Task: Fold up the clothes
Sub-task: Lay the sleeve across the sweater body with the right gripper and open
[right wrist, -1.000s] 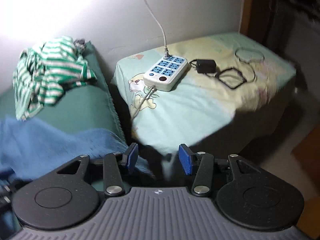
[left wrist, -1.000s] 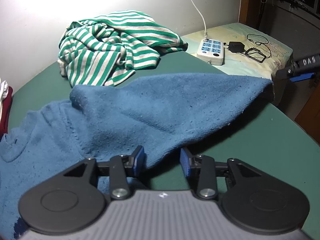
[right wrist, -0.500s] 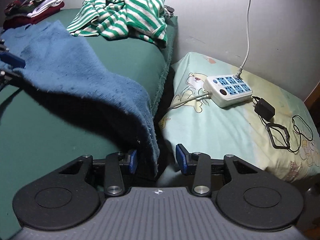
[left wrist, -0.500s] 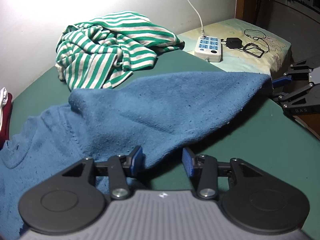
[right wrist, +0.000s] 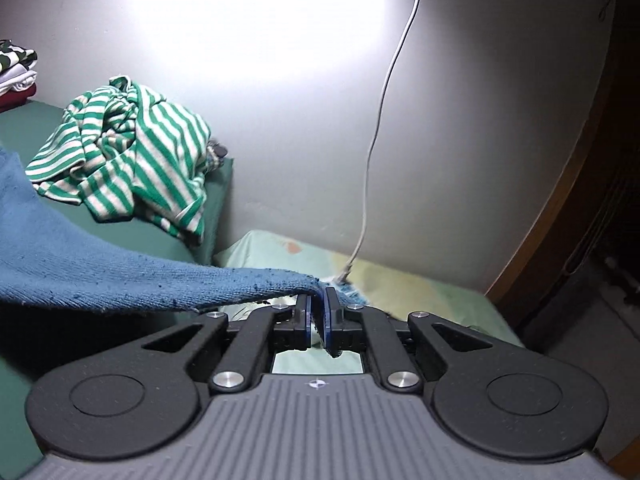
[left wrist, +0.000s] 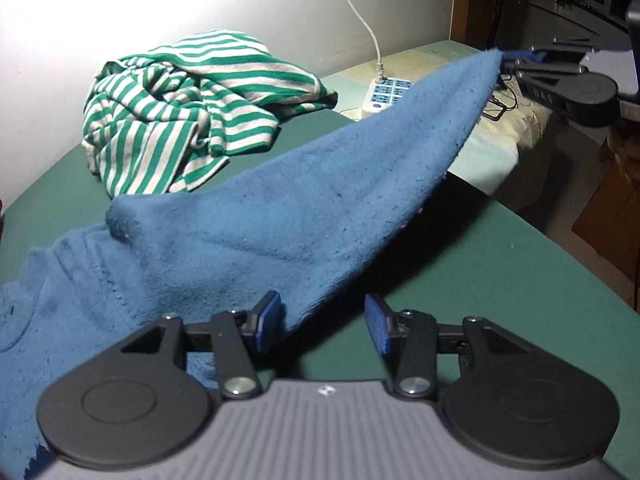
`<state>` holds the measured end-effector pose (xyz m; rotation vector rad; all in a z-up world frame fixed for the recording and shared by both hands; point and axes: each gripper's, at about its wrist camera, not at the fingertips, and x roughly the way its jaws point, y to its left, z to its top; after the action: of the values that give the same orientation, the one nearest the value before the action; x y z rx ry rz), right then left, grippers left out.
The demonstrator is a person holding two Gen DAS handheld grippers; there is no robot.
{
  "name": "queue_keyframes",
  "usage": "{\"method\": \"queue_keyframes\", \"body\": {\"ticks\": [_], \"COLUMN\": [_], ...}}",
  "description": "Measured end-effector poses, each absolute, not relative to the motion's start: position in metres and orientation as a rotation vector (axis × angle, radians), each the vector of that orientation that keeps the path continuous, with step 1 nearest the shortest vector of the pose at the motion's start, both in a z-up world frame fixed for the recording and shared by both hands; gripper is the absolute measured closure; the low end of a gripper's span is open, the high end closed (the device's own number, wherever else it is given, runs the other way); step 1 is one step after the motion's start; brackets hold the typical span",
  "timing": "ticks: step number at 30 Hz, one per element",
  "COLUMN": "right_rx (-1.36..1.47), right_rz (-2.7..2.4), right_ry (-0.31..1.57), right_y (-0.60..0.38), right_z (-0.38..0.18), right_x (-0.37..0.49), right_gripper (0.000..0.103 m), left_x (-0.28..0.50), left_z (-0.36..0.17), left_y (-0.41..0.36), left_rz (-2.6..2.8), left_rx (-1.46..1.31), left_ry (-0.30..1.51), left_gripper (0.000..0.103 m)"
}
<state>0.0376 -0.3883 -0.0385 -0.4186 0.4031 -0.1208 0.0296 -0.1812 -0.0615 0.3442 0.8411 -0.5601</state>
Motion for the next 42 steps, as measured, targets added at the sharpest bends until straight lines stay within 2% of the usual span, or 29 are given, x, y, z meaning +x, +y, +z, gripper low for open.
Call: {"method": "queue_keyframes", "body": {"ticks": [4, 7, 10, 14, 17, 26, 34, 42], "right_rx": [-0.595, -0.576, -0.619, -0.622, -0.628, -0.727, -1.044, -1.251], "right_rz": [-0.108, -0.116, -0.111, -0.127, -0.125, 0.165, 0.583, 0.725], "right_ry": [0.429, 0.563, 0.604, 0.568, 0.500, 0.262, 0.164, 0.154], "right_y": [-0.372, -0.383, -0.385, -0.382, -0.374, -0.306, -0.213, -0.181], "right_z": [-0.055, -0.067, -0.080, -0.075, -0.064, -0.026, -0.063, -0.094], "right_x": [0.033, 0.036, 0.032, 0.030, 0.028, 0.024, 0.005, -0.010], "right_gripper": [0.099, 0.099, 0.099, 0.099, 0.099, 0.099, 0.099, 0.096], "left_x": [0.031, 0.031, 0.031, 0.033, 0.037, 0.055, 0.046, 0.041], "left_z": [-0.063, -0.062, -0.058, -0.044, -0.036, -0.035, -0.025, -0.039], "left_y": [-0.178, -0.175, -0.173, -0.156, -0.132, -0.047, -0.007, -0.001], "left_rz": [-0.566, -0.581, -0.588, -0.591, -0.548, -0.301, -0.273, -0.258], "left_rx": [0.320, 0.309, 0.290, 0.196, 0.145, 0.011, -0.133, -0.131], "left_ry": [0.857, 0.869, 0.871, 0.868, 0.858, 0.873, 0.870, 0.898], "left_gripper": [0.056, 0.051, 0.051, 0.050, 0.044, 0.049, 0.047, 0.040]}}
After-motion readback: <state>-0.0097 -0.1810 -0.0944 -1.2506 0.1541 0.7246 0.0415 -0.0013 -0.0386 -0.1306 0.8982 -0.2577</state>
